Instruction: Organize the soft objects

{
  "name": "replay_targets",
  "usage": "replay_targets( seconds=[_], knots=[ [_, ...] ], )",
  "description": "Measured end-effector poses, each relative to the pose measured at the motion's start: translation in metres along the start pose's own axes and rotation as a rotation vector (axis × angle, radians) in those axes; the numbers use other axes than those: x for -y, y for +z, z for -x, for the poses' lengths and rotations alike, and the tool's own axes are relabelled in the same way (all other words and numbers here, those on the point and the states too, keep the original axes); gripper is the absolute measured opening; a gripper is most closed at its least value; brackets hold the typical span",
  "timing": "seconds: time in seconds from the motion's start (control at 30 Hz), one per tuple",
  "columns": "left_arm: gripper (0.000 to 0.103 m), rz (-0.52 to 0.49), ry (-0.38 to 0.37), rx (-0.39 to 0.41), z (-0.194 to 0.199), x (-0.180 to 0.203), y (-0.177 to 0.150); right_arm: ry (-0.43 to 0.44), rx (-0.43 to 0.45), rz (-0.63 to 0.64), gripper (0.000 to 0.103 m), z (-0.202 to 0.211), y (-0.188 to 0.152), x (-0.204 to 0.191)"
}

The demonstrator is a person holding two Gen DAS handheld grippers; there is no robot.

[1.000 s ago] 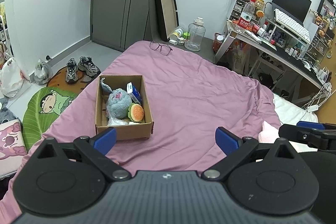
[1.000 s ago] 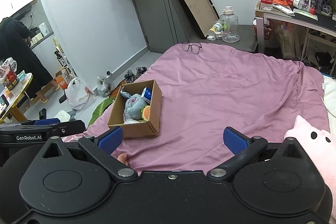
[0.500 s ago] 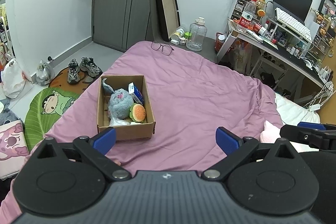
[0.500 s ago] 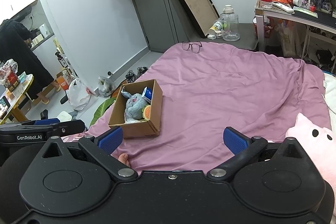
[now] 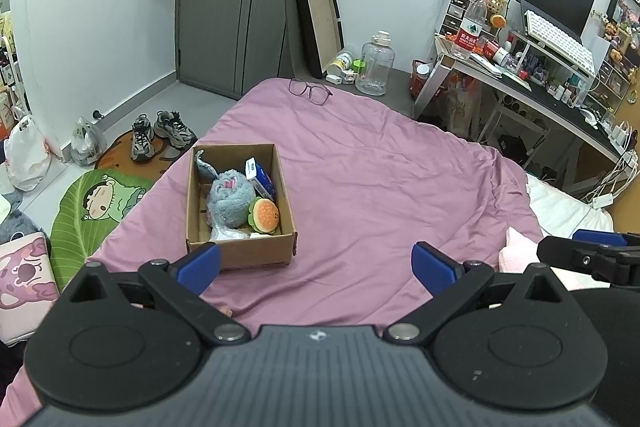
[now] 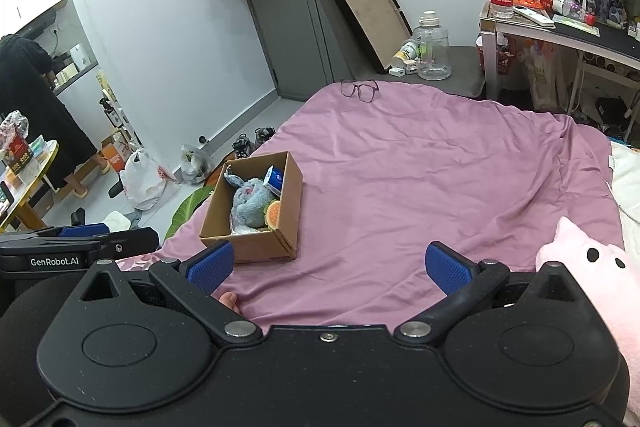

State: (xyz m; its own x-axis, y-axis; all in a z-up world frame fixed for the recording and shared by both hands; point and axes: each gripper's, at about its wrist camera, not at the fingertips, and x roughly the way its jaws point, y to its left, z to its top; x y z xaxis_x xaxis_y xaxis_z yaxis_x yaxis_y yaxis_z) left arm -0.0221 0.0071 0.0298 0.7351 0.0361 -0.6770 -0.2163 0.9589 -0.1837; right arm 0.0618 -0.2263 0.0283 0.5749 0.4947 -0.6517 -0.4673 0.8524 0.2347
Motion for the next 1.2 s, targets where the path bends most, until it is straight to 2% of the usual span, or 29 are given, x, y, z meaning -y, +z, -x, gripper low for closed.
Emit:
replay_targets(
  seconds=[1.2],
  knots=[
    [0.101,-0.004,0.0,0.001,0.0006,0.0009,-0.0015,-0.005,-0.004,-0.006,0.103,-0.0001,-0.0008,0.0016]
  ],
)
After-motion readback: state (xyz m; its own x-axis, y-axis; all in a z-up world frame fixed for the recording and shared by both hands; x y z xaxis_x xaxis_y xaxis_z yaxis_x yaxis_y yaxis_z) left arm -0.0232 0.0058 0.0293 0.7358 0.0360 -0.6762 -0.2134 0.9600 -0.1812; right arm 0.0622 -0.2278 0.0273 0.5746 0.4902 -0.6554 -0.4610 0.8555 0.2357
